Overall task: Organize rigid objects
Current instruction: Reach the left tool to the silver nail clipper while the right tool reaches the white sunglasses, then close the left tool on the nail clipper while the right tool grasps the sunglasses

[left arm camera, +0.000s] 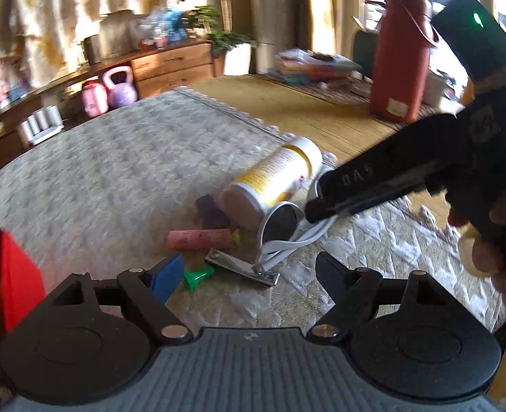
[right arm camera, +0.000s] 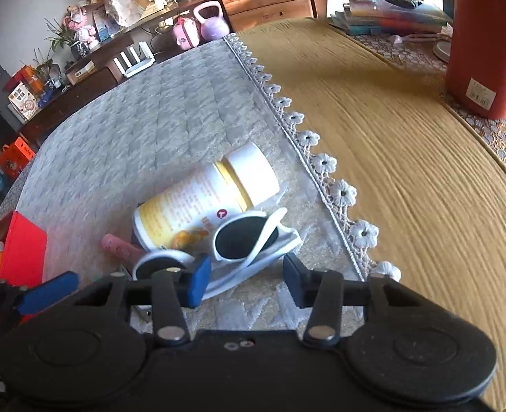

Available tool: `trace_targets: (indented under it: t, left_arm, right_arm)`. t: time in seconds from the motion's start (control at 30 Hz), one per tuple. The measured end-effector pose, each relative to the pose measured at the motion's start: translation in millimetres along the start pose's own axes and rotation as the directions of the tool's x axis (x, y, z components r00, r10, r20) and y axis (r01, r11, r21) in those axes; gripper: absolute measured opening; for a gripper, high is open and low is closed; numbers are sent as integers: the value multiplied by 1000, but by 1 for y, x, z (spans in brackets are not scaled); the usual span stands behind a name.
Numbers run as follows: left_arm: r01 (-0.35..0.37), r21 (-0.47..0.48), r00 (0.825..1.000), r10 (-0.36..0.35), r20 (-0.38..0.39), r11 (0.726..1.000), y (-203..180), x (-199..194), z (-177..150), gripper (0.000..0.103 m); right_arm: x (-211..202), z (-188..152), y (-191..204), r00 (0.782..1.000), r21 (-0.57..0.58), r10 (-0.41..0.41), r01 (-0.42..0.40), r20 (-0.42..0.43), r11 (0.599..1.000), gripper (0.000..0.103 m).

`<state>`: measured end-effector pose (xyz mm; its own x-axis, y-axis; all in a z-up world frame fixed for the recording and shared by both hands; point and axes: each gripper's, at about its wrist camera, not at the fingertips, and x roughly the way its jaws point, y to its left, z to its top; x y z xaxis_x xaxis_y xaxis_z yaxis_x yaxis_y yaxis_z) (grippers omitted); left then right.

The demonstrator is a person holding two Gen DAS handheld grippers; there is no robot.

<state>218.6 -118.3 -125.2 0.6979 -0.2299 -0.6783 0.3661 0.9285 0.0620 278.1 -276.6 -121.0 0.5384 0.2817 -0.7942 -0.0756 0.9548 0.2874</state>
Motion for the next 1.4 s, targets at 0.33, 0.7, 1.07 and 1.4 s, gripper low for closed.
trace_targets:
  t: [0.33,0.7,1.07,1.4]
  left_arm:
    - [2,78,1000,1,-28,997,0,29,-3,84]
    - [20,126,1000,-21,8,992,-9,30,-2,43]
    - [10,124,1000,-11,7,992,-6,23,-4,33]
    - [17,14,999,-17,-30,1000,-11,18,-8,43]
  right_arm:
    - [1,-1,1,999,-22,33,-33,-20,999,11]
    - [7,3,4,999,-31,21,-22,-29,999,3]
    - [-6,6,-5,999,-37,38,-38,4,999,44]
    - [3,16,-5,999,22,33,-33,25,999,58]
